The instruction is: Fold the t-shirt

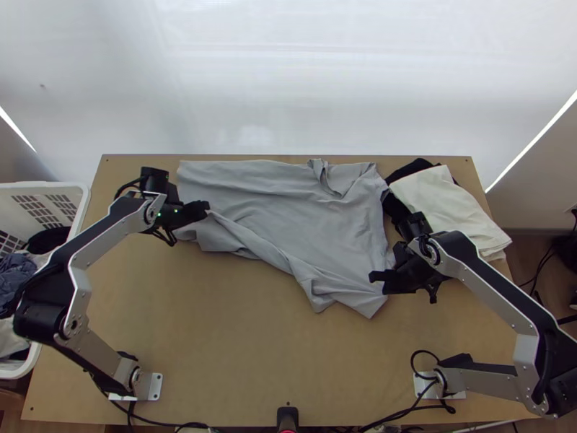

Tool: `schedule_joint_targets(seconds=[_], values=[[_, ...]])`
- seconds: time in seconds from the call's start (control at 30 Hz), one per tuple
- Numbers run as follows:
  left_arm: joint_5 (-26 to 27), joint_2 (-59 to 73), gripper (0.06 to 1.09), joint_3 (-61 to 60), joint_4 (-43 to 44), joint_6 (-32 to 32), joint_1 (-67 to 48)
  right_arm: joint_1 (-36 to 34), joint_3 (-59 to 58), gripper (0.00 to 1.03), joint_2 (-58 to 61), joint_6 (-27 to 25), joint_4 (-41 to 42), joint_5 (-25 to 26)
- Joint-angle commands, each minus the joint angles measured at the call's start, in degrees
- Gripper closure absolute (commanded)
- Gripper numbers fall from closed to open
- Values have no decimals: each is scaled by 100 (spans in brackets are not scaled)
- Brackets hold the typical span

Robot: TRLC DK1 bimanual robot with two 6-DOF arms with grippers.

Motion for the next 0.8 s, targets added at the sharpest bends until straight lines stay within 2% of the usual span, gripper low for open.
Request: schedule_joint_targets(seconds=[0.0, 0.77], values=[[-77, 355, 49, 99, 124, 107, 18, -27, 7, 100, 12, -12, 1, 2], [-279, 706, 50, 178, 168, 335, 88, -80, 15, 100, 65, -48, 19, 2]])
